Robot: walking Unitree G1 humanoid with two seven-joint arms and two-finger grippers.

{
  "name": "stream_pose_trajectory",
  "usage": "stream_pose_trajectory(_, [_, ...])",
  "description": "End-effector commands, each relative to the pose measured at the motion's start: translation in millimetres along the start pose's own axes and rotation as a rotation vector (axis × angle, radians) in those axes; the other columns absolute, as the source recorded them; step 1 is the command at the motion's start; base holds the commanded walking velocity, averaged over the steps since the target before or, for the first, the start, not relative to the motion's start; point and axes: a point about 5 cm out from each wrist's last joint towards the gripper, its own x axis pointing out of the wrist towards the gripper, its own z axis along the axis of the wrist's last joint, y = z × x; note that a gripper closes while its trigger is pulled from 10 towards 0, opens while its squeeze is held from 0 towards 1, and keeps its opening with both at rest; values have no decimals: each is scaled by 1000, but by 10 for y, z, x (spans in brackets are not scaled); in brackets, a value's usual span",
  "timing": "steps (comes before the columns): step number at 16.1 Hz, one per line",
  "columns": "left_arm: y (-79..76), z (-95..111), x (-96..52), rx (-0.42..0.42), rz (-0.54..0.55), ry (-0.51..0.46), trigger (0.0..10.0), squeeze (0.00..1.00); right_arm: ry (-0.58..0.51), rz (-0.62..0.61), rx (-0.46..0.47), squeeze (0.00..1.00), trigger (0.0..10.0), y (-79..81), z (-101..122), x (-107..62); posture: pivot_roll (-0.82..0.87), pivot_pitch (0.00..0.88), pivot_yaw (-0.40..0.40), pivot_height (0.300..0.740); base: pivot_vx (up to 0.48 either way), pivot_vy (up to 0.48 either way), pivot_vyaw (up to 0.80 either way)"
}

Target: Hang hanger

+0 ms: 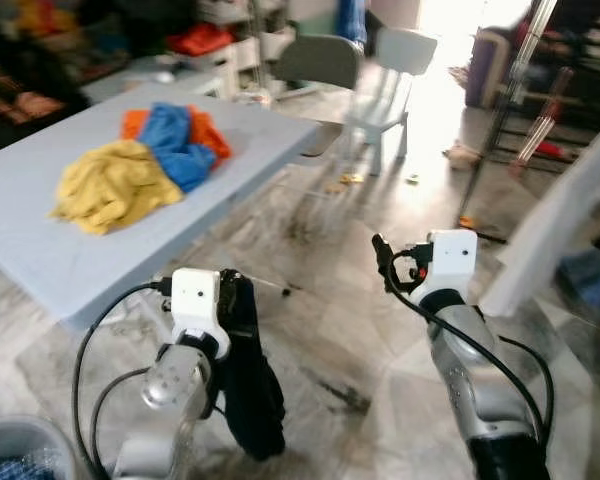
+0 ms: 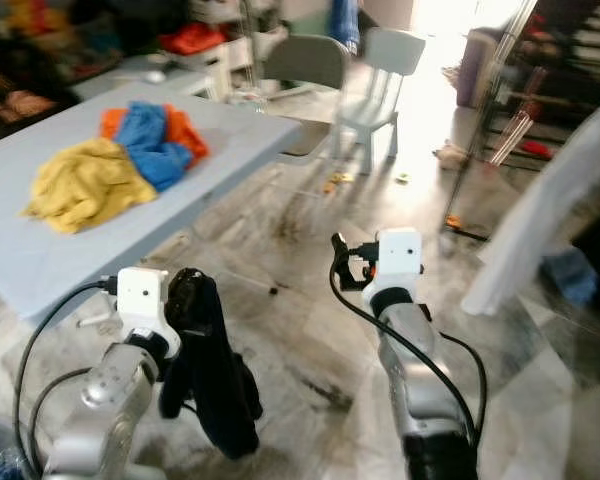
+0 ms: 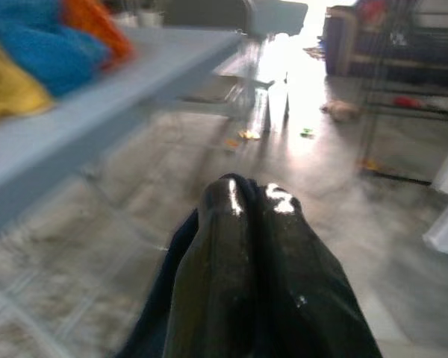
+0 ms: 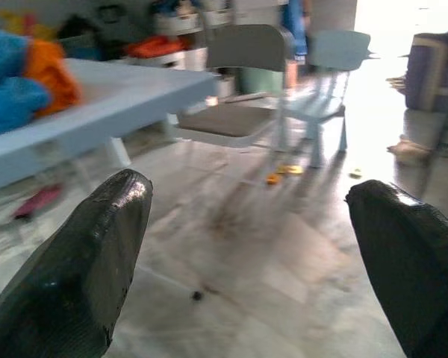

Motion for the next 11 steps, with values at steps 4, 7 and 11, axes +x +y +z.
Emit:
stream_pose_trajectory(4, [26, 43, -39, -5, -29, -33, 10000, 0, -29, 16, 8, 0, 10000, 42, 63, 8, -96, 0, 79, 740, 0, 0, -162])
stream_pose_trajectory(7, [64, 6, -53, -30, -14, -28, 10000, 0, -24, 25, 6, 0, 10000, 56, 45, 14, -90, 0, 70, 740, 0, 0, 0])
stream_pose_trajectory(11, [103, -13, -47, -27, 6, -33, 10000, 0, -11, 42, -1, 0, 10000, 76, 26, 44, -73, 0, 38, 740, 0, 0, 0])
